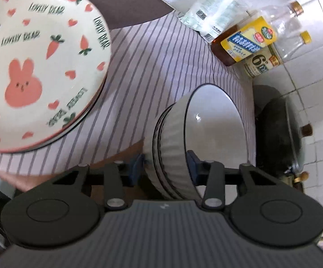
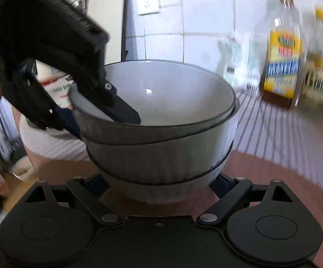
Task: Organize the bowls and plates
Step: 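Close the left gripper on the rim of the three-bowl stack, then carry the bowl stack onto the bunny plate and open the left gripper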
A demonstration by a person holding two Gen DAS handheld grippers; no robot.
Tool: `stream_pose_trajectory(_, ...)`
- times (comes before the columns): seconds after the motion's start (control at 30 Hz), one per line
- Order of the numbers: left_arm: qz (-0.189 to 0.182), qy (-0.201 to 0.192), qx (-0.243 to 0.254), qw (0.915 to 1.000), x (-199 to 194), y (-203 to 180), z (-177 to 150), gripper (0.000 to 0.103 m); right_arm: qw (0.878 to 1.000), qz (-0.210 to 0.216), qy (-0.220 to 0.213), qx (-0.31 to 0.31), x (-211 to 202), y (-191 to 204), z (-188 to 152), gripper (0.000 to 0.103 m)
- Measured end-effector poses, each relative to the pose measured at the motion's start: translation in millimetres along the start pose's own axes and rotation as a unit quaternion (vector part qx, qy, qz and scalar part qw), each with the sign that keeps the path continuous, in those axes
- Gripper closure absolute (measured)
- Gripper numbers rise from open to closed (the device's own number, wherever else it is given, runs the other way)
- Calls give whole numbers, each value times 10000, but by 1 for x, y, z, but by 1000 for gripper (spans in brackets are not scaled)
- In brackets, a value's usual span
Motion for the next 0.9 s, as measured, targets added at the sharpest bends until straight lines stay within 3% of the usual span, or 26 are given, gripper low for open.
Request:
stream_pose_trajectory(0.6,394,87,788,9961,-4,-17,-6,67,10000,72,-8,-14,-3,0,1,7)
stream_pose_trajectory(0.9,149,-123,845,9962,-44,-21,-7,67,9991,-118,-271,-311,-26,17,17,7)
Point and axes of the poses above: each gripper's, at about its wrist camera, not at the fingertips, and x roughly the way its jaws point, y to its left, z to its top, the point moved 3 cm from there along x, roughly the way its jaws point, and after that the axes turned 12 degrees about z, right-handed, at the moved point
